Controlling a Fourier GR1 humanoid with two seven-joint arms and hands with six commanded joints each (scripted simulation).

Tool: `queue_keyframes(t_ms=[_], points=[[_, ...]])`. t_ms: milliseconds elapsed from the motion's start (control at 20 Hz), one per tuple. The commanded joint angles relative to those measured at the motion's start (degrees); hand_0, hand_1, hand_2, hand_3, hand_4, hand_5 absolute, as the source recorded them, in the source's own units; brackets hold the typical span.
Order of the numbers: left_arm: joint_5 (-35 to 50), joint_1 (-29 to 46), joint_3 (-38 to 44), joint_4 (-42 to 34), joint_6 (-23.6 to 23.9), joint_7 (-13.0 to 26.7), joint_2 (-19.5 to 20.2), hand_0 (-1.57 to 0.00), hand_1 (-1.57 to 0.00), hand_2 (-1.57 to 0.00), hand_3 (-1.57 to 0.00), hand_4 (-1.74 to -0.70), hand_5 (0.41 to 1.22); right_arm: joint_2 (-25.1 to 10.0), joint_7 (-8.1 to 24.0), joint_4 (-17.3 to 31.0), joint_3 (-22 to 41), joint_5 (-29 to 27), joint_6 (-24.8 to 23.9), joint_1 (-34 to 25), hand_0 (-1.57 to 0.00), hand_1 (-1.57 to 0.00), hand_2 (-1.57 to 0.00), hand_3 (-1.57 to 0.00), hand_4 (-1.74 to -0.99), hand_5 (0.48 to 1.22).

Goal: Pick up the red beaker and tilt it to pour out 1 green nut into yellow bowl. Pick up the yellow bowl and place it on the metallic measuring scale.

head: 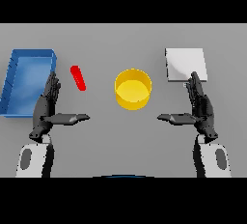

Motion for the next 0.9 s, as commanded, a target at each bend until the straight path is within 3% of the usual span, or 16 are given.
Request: queue_keyframes(t_ms=[0, 250, 350, 550, 850], points=[[0.17, 0.05, 0.18, -0.02, -0.07, -0.03, 0.2, 0.0, 0.0, 0.0, 0.0, -1.15, 0.599, 0.0, 0.03, 0.04, -0.03, -0.02, -0.06, -0.07, 0.0, 0.0, 0.0, 0.0, -1.167, 0.599], [1.69, 0.32, 1.53, 0.38, -1.47, -0.3, 1.87, 0.0, 0.0, 0.0, 0.0, -1.15, 0.599, 0.09, -0.03, 1.02, -0.21, -0.07, -0.11, -0.78, 0.0, 0.0, 0.0, 0.0, -1.167, 0.599], [-1.17, 4.12, -0.83, -4.3, -2.91, -1.83, 4.82, 0.0, 0.0, 0.0, 0.0, -1.16, 0.599, -3.24, -6.46, -2.55, 3.98, 11.07, -3.78, 3.07, 0.0, 0.0, 0.0, 0.0, -1.163, 0.595], [-3.29, 6.05, -2.82, -7.83, -3.06, 1.03, 5.92, 0.0, 0.0, 0.0, 0.0, -1.16, 0.6, -3.97, -4.48, -5.23, 6.48, 16.36, -5.27, 4.77, 0.0, 0.0, 0.0, 0.0, -1.162, 0.591], [-6.54, 2.94, -4.3, -3.65, -2.65, 1.77, 5.61, 0.0, 0.0, 0.0, 0.0, -1.17, 0.605, -3.12, -4.17, -7.03, 6.87, 14.29, -3.71, 5.42, 0.0, 0.0, 0.0, 0.0, -1.224, 0.611]])
